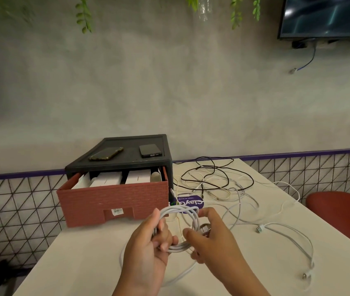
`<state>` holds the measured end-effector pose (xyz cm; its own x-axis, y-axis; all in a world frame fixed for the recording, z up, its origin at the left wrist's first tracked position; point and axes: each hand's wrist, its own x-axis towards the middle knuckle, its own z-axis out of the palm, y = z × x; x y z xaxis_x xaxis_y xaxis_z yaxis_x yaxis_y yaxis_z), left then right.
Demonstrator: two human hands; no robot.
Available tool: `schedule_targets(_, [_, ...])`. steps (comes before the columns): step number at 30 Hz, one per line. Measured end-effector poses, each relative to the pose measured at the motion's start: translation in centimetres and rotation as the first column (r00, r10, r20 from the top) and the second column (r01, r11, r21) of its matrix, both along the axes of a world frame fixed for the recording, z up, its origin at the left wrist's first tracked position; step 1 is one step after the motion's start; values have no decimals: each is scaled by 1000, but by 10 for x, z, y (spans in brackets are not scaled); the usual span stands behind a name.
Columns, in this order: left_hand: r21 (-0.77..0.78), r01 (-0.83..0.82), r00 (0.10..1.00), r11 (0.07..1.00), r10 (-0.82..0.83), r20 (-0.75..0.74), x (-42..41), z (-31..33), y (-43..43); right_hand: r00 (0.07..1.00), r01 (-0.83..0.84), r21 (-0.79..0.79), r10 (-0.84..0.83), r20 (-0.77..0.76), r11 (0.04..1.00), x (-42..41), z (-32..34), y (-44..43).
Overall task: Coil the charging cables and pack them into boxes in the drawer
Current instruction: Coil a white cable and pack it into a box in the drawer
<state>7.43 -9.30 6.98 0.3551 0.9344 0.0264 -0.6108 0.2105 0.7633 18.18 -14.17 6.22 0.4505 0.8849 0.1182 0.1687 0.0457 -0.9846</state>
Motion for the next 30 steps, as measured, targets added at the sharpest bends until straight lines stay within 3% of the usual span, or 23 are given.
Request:
schedule_targets(4, [34,-60,998,998,59,23,0,0,1,990,-135,-22,135,-27,991,9,8,-9])
schedule_targets(9, [-22,-75,986,997,78,147,0,4,-1,928,-282,107,300,-222,953,14,10,-13])
schedule_targets(13, [-73,-107,963,992,121,239,9,4,-7,826,-170,262,283,-487,950,5,4,-6])
schedule_targets(15, [-74,-127,960,989,142,242,12,4,-9,832,-95,284,233,-503,954,2,2,-5])
schedule_targets(19, [13,-172,973,985,168,159,8,5,-7,986,-94,190,117,-114,977,10,7,-15])
schedule_targets(23, [145,-202,978,969,193,80,3,10,-4,993,-95,120,85,85,988,15,13,-20])
schedule_targets(26, [260,-233,970,937,245,-14,1,13,-3,941,-101,30,85,327,994,17,12,-21])
schedule_targets(30, [287,-196,966,938,235,-109,-2,13,-6,778,-151,-137,203,595,979,24,20,-28])
